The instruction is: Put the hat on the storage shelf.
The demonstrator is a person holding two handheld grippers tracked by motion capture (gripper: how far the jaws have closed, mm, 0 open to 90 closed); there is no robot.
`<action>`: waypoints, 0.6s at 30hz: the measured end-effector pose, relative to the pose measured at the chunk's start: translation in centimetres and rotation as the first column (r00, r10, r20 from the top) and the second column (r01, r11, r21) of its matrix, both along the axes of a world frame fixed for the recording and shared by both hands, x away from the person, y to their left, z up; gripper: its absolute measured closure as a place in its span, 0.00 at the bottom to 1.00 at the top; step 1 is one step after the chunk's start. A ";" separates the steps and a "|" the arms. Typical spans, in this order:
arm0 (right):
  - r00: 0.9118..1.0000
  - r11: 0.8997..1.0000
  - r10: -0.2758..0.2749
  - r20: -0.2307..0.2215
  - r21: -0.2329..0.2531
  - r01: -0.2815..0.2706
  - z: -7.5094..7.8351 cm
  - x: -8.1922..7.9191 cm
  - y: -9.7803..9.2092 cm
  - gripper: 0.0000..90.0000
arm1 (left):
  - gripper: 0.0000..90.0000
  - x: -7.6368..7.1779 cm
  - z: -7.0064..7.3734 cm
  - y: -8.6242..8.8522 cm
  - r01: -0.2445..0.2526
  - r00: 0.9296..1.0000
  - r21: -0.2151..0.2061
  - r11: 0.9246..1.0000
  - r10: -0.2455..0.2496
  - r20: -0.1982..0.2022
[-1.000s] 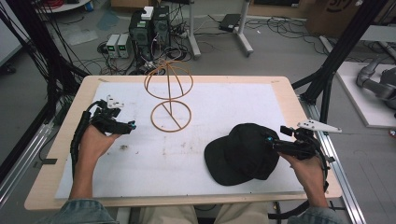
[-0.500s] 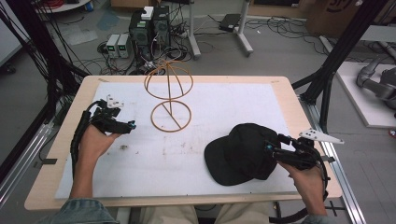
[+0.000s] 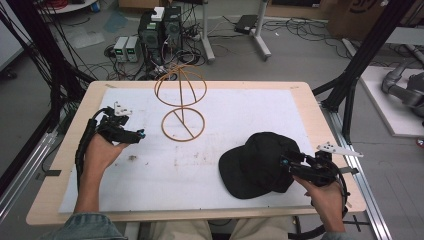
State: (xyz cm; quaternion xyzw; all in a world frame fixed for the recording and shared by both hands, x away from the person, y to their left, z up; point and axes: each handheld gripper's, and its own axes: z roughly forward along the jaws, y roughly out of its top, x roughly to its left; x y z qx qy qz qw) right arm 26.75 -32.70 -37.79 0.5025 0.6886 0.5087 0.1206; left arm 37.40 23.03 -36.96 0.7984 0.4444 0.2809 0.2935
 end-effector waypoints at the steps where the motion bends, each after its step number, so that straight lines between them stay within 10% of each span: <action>1: 1.000 1.000 0.004 -0.010 0.005 -0.004 -0.1 0.0 0.1 0.41 | 0.23 0.0 0.0 0.0 0.001 1.000 0.000 1.000 -0.001 -0.001; 18: 0.996 0.997 0.009 -0.084 0.075 -0.002 -0.6 0.4 0.6 0.52 | 0.23 0.0 -0.2 0.4 -0.002 1.000 0.006 1.000 0.002 -0.008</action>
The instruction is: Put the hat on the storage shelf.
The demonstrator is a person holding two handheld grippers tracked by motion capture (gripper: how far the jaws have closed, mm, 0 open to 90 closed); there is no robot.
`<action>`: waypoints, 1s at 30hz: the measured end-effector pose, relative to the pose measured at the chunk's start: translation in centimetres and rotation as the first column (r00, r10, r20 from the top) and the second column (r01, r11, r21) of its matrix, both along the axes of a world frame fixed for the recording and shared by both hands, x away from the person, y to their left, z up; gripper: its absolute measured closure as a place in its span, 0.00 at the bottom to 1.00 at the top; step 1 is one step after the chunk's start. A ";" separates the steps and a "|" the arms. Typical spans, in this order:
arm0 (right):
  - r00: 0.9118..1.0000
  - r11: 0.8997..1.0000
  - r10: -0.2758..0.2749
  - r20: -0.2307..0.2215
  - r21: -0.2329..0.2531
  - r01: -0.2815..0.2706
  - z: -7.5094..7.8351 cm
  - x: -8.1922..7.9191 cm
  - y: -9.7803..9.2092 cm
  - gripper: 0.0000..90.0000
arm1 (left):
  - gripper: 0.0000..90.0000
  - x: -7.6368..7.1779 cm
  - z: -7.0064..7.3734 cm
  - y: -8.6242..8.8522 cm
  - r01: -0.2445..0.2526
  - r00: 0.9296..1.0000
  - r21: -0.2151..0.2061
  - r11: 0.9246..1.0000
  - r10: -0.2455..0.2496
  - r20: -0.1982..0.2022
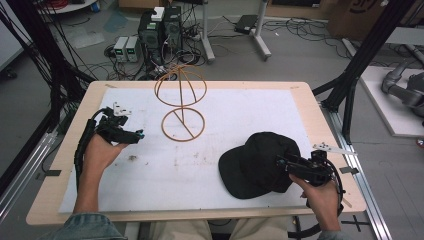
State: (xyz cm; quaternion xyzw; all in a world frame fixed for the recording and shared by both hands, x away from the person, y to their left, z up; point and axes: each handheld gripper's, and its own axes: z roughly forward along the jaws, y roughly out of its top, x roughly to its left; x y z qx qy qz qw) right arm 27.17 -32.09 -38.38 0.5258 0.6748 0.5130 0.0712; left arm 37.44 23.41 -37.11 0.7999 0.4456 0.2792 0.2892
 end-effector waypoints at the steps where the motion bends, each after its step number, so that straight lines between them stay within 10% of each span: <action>1: 1.000 1.000 -0.008 -0.007 0.009 0.008 -0.1 0.1 0.0 0.53 | 0.23 0.0 0.0 0.0 -0.003 1.000 -0.001 1.000 0.003 0.000; 30: 0.998 0.991 0.002 -0.062 0.137 0.006 -0.8 0.8 0.1 0.88 | 0.23 0.0 -0.3 0.3 -0.018 1.000 0.003 1.000 0.018 -0.008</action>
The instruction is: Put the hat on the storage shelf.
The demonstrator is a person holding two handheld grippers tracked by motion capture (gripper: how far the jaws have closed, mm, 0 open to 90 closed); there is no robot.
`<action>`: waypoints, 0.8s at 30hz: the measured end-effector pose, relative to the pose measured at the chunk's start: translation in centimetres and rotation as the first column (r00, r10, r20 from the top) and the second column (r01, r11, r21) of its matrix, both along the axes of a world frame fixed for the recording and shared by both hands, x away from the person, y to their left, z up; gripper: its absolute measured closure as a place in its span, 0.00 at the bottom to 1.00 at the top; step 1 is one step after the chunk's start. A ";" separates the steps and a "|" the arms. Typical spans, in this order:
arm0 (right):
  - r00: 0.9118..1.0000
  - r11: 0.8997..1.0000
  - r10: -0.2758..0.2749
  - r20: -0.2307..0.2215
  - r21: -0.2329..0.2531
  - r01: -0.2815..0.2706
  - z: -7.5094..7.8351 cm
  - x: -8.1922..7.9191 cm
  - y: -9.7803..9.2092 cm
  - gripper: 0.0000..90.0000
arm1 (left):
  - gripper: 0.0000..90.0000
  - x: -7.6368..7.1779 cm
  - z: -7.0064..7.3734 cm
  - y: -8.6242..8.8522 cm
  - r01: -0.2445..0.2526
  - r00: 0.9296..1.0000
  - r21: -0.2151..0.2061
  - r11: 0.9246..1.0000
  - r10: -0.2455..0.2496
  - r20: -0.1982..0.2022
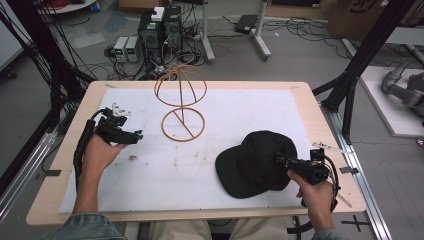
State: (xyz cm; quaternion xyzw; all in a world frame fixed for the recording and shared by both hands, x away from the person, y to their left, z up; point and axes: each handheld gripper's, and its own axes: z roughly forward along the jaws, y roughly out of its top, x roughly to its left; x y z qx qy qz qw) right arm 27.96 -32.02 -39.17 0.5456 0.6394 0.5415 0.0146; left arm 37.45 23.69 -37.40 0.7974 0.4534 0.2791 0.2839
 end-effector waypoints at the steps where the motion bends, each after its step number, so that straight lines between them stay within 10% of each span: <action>1: 1.000 1.000 0.000 0.001 0.004 0.000 -0.1 0.0 -0.1 0.90 | 0.23 0.0 0.0 0.0 -0.001 1.000 0.002 1.000 0.001 0.001; 24: 1.000 1.000 -0.003 0.031 0.002 0.003 0.8 -0.3 0.6 0.98 | 0.23 0.0 0.0 0.3 -0.005 1.000 0.004 1.000 0.005 -0.003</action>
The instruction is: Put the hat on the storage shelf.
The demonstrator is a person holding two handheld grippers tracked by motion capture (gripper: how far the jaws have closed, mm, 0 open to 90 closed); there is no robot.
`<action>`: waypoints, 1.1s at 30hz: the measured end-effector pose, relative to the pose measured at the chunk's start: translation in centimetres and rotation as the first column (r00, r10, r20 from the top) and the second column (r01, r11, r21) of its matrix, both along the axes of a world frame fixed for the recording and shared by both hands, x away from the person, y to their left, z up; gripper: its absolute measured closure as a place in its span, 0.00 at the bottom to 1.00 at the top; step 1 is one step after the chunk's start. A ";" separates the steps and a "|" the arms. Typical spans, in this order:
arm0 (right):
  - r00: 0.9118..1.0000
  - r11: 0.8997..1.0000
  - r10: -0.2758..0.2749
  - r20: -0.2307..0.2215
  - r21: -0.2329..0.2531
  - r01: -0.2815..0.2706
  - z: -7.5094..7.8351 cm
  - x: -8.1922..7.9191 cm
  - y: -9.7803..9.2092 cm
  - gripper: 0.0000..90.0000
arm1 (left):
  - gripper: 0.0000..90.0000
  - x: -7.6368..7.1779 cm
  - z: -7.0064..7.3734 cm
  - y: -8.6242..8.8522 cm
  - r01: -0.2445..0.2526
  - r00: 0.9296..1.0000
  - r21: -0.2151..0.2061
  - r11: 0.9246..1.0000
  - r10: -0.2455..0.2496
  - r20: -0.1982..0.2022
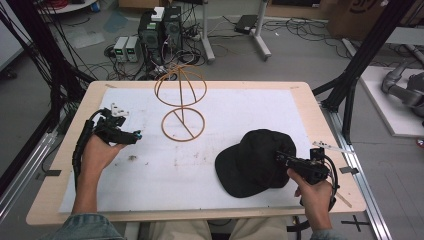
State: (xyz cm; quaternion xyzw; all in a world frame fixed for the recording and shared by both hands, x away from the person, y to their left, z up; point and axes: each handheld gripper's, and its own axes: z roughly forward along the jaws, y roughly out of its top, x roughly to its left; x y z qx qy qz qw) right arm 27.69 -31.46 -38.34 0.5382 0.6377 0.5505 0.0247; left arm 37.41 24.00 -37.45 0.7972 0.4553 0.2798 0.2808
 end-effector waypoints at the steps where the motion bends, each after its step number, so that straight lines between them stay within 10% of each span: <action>1: 1.000 1.000 0.003 0.005 0.009 -0.003 0.1 0.1 0.0 0.98 | 0.23 0.0 0.0 0.0 0.001 1.000 0.003 1.000 -0.001 -0.002; 33: 0.992 0.994 0.013 0.123 0.106 -0.026 4.6 2.5 0.4 0.99 | 0.23 0.0 0.0 0.4 -0.007 1.000 -0.003 1.000 0.007 -0.001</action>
